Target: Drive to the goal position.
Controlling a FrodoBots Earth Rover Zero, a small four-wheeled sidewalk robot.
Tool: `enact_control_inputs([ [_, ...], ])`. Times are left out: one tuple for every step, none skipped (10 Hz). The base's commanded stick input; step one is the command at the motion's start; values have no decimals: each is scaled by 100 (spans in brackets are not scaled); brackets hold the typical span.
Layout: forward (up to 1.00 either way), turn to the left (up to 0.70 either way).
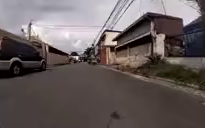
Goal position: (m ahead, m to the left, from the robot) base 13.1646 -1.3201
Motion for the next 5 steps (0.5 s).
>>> enact_control_inputs([
  [70,0],
  [70,0],
  [70,0],
  [70,0],
  [70,0],
])
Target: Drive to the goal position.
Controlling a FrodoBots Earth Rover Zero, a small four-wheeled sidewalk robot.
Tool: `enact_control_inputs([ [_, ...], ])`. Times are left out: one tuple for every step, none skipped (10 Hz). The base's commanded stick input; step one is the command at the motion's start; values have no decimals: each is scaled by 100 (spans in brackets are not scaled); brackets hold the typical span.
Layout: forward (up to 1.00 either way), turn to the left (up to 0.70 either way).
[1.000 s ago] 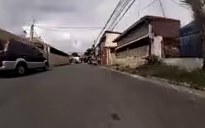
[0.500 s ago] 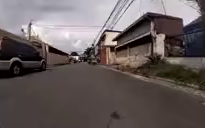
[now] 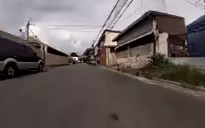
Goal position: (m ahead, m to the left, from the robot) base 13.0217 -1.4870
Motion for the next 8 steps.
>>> enact_control_inputs([
  [70,0],
  [70,0],
  [70,0],
  [70,0],
  [70,0],
  [70,0],
  [70,0],
  [35,0],
])
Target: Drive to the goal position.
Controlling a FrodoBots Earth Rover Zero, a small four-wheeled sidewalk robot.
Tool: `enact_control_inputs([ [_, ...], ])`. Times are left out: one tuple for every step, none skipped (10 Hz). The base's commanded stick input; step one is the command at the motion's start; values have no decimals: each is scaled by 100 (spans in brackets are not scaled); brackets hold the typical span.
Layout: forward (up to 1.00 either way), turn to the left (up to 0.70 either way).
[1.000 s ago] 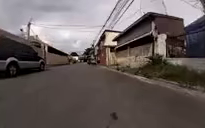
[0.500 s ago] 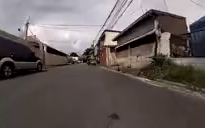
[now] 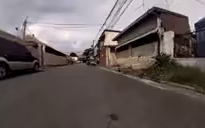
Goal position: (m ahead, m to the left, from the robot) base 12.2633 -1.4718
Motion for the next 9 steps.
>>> enact_control_inputs([
  [8,0],
  [25,0],
  [42,0],
  [58,0],
  [70,0],
  [70,0],
  [70,0],
  [70,0],
  [70,0],
])
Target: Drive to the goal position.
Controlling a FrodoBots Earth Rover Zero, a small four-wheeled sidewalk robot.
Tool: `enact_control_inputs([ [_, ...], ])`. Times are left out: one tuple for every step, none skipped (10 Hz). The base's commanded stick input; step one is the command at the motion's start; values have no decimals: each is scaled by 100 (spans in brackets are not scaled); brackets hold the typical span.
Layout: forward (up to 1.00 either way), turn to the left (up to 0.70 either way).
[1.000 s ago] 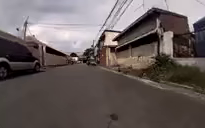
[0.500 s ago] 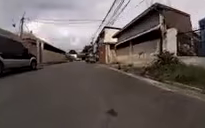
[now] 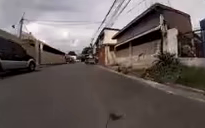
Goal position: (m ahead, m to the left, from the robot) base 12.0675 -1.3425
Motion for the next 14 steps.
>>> enact_control_inputs([
  [70,0],
  [70,0],
  [70,0],
  [70,0],
  [70,0],
  [70,0],
  [70,0],
  [70,0],
  [70,0],
  [70,0],
  [70,0],
  [70,0],
  [70,5],
  [70,15],
])
